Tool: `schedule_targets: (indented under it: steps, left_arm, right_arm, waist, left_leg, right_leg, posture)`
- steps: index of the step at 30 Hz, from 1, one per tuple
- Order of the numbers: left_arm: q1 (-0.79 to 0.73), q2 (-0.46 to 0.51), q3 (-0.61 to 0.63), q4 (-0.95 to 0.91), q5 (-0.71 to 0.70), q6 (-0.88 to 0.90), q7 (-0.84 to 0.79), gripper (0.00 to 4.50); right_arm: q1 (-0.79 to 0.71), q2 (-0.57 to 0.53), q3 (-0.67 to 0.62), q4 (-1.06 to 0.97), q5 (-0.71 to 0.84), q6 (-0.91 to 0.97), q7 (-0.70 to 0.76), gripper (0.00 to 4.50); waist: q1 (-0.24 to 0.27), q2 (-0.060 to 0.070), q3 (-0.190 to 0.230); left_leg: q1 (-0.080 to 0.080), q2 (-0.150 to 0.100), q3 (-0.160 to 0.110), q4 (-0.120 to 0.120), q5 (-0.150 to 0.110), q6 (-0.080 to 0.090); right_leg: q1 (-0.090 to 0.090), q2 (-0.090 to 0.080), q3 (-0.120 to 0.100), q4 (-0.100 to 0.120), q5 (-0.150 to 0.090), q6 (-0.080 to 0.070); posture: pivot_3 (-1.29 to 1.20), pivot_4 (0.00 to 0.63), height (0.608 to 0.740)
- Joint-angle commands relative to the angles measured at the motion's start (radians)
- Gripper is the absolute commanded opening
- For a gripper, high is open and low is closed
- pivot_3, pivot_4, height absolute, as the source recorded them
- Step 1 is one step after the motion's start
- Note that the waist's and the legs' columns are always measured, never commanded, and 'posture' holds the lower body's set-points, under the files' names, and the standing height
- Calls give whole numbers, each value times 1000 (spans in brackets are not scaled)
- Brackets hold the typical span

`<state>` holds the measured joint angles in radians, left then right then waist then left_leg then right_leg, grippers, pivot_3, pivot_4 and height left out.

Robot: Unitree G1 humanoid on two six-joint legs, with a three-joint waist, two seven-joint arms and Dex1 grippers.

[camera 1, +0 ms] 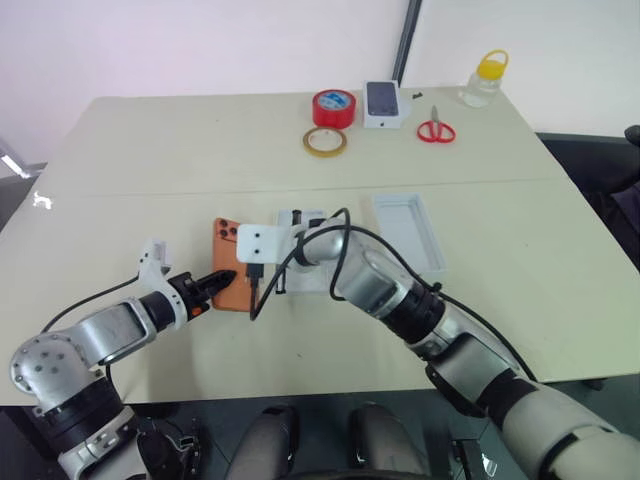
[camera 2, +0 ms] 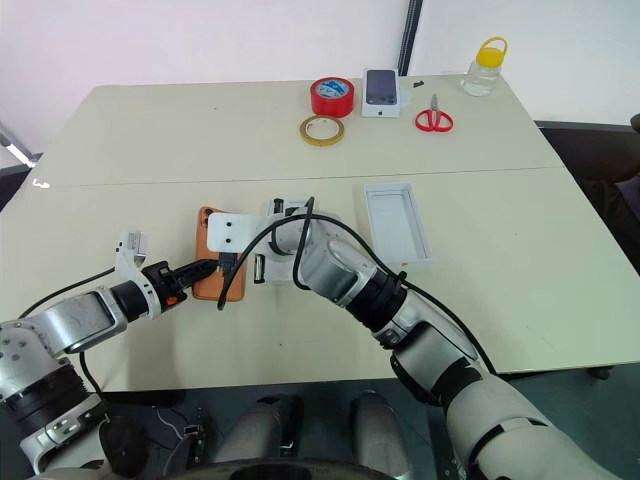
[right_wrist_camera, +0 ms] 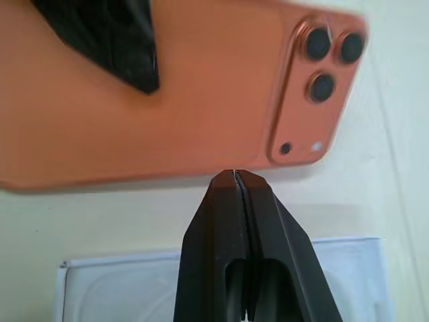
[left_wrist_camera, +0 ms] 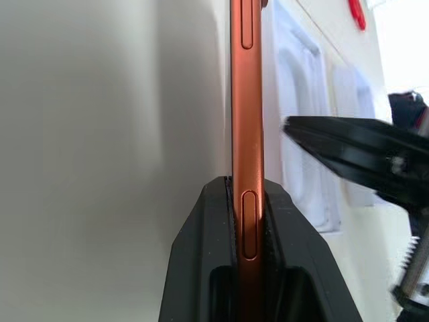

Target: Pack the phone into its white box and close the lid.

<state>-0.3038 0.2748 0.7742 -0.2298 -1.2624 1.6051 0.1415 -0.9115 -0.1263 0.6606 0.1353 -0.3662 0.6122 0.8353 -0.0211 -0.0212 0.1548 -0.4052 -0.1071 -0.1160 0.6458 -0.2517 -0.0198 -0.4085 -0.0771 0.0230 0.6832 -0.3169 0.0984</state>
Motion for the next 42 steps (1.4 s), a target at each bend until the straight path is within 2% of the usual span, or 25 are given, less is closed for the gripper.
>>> schedule_targets:
  steps: [1, 4, 8, 12, 18, 22, 27, 34, 42]
  left_arm:
    - [18, 17, 4, 9, -20, 2, 42, 20]
    - [3, 12, 32, 50, -104, -54, 101, 20]
    - [-30, 42, 22, 115, -365, -242, 266, 20]
    - [-42, 108, -108, 117, -528, -366, 386, 20]
    - [-115, 119, -346, 126, -664, -506, 466, 20]
    - [-157, 98, -487, 172, -651, -535, 451, 20]
    - [-197, 84, -583, 252, -603, -547, 407, 20]
    - [-238, 80, -626, 329, -534, -530, 335, 20]
    - [-248, 90, -642, 355, -489, -495, 292, 20]
  right_arm:
    - [7, -10, -29, -72, 14, 15, 9, 0]
    - [29, -36, -43, -123, 20, 32, 19, 0]
    - [62, -90, -116, -253, 77, 77, 61, 0]
    - [72, -161, -208, -324, 144, 122, 92, 0]
    - [96, -314, -326, -356, 213, 119, 114, 0]
    - [146, -397, -372, -388, 249, 114, 122, 0]
    - [226, -463, -410, -443, 287, 126, 112, 0]
    - [333, -517, -452, -518, 365, 101, 115, 0]
    - [336, -529, -446, -517, 390, 113, 82, 0]
  waist:
    - [0, 0, 0]
    - [1, 0, 0]
    - [4, -2, 1]
    - [7, -4, 2]
    - [15, -5, 3]
    - [6, -5, 3]
    - [3, -5, 3]
    - [10, -5, 3]
    - [10, -5, 3]
  left_leg:
    - [0, 0, 0, 0, 0, 0]
    - [0, 0, 0, 0, 0, 0]
    - [-1, 0, 0, 1, 0, 0]
    - [-4, 0, 0, 1, 0, 0]
    - [-4, -1, 0, 2, 0, 1]
    - [-4, -1, 0, 1, 0, 1]
    - [-4, 0, 1, 1, 0, 0]
    - [-4, 0, 1, 1, 0, 0]
    - [-4, 0, 1, 1, 0, 0]
  right_leg:
    - [0, 0, 0, 0, 0, 0]
    - [0, 0, 0, 0, 0, 0]
    - [0, 0, 0, 0, 0, 0]
    - [0, 0, 0, 0, 0, 0]
    - [2, -2, 0, -2, 0, 0]
    - [1, -1, 0, -1, 0, 0]
    - [0, 0, 2, 1, 0, 0]
    - [0, -1, 1, 0, 0, 0]
    - [0, -1, 1, 0, 0, 0]
  posture:
    - [0, 150, 740]
    - [0, 150, 740]
    - [0, 150, 740]
    - [0, 150, 740]
    - [0, 150, 740]
    - [0, 150, 740]
    - [0, 150, 740]
    - [0, 150, 740]
    - [0, 150, 740]
